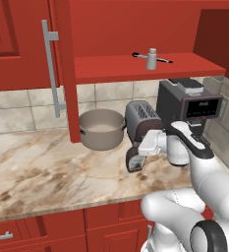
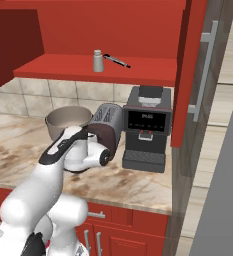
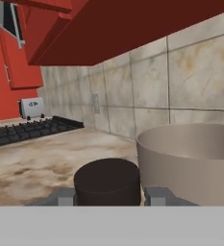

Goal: Pick the shaker and syrup bottle from the counter and place them in the cabinet.

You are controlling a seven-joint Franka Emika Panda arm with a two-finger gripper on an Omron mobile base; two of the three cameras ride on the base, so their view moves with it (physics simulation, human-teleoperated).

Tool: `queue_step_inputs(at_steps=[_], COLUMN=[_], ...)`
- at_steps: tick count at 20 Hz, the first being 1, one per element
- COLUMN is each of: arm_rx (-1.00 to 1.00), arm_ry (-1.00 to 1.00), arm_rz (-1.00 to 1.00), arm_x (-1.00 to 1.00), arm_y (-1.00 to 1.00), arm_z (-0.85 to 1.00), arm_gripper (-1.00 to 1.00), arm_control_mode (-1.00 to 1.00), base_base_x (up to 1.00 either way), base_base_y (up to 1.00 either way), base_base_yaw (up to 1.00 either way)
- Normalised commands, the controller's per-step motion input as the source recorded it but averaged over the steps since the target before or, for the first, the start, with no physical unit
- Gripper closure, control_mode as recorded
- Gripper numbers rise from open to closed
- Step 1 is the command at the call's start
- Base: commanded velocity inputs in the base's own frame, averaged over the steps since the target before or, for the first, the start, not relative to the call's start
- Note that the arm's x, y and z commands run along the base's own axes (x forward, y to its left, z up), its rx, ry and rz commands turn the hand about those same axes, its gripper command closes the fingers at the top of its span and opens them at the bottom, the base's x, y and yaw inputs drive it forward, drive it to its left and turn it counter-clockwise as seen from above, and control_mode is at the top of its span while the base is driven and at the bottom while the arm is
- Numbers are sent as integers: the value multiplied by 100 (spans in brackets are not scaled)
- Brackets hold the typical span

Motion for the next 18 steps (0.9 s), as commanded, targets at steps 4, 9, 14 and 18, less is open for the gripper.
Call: queue_step_inputs(at_steps=[4, 9, 14, 18], arm_rx=[0, -3, -2, -1], arm_ry=[0, 1, 6, 4], arm_rz=[0, -2, -7, -12], arm_x=[-27, -33, -36, -30], arm_y=[0, 3, 6, 5], arm_z=[55, 57, 50, 44], arm_gripper=[100, 100, 100, 100], arm_control_mode=[-100, -100, -100, -100], base_base_x=[0, 0, 0, 0], base_base_y=[0, 0, 0, 0], base_base_yaw=[0, 0, 0, 0])
